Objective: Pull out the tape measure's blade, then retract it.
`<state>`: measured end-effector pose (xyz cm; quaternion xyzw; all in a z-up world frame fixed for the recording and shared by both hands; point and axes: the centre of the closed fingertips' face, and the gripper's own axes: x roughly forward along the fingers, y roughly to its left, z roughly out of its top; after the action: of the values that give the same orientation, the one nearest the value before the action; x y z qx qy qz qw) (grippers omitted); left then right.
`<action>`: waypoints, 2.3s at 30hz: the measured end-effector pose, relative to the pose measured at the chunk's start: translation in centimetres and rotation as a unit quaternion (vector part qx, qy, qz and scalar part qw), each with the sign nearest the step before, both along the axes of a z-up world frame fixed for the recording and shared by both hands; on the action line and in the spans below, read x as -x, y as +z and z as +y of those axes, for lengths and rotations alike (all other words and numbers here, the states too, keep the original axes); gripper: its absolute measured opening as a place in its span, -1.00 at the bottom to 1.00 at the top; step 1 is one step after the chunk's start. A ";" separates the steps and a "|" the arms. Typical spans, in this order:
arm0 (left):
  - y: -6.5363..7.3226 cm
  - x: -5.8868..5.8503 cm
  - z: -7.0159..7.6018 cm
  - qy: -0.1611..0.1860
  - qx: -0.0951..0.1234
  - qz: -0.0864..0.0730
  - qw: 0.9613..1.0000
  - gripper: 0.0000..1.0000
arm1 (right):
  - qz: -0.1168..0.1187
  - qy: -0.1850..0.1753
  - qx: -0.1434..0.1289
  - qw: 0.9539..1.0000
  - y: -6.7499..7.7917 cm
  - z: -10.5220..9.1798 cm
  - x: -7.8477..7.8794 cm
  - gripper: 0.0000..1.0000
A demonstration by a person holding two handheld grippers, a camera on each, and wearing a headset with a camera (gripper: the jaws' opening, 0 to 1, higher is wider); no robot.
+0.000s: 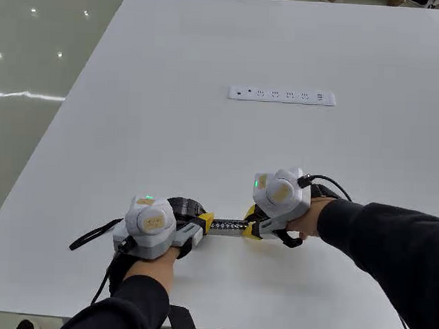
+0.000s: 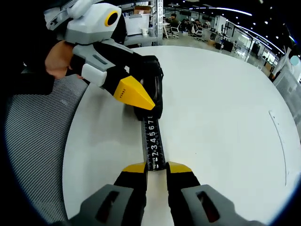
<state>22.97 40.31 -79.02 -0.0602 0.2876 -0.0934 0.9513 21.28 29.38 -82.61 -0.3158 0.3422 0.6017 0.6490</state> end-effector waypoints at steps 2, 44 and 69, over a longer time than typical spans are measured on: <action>0.0 0.0 0.0 0.000 0.000 0.000 1.000 0.21 | 0.002 -0.002 0.000 1.000 0.0 0.2 0.0 -0.76; 0.1 0.0 0.1 -0.002 0.018 -0.003 1.000 0.19 | 0.018 -0.006 -0.034 0.999 0.0 4.5 0.2 -0.76; 0.1 0.1 0.0 -0.007 0.024 -0.004 1.000 0.19 | 0.022 0.006 -0.040 0.999 0.0 6.4 0.2 -0.75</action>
<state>22.92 40.35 -78.94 -0.0803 0.2823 -0.1069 0.9500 21.07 35.81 -82.59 -0.2788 0.3302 0.6252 0.6499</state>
